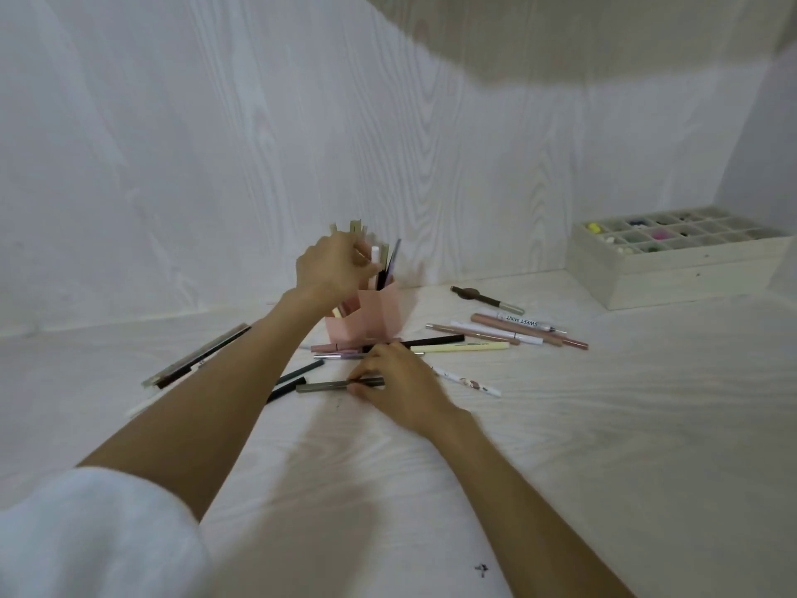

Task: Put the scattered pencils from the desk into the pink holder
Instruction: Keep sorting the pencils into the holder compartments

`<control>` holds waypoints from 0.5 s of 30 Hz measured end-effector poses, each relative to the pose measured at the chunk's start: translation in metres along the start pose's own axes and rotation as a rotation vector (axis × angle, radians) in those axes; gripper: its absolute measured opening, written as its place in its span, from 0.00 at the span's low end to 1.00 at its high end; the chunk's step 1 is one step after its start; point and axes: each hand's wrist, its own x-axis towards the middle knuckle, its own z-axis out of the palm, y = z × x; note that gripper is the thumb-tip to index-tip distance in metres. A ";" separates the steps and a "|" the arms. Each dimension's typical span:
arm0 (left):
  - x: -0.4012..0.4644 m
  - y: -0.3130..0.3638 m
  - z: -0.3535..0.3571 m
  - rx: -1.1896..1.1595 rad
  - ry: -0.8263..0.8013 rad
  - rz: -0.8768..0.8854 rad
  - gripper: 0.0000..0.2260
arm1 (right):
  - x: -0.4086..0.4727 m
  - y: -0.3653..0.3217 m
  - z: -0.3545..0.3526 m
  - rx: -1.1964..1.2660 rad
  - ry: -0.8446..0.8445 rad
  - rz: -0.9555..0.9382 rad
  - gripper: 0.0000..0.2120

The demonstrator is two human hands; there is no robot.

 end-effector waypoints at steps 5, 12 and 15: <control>0.001 0.000 0.004 0.124 -0.062 0.010 0.10 | 0.001 -0.001 -0.002 -0.025 -0.012 -0.005 0.11; -0.022 -0.033 -0.014 -0.040 0.052 0.030 0.12 | -0.001 -0.004 -0.002 -0.121 0.039 -0.079 0.09; -0.057 -0.081 -0.020 -0.036 0.148 -0.024 0.10 | 0.002 -0.007 -0.002 -0.231 0.143 -0.134 0.10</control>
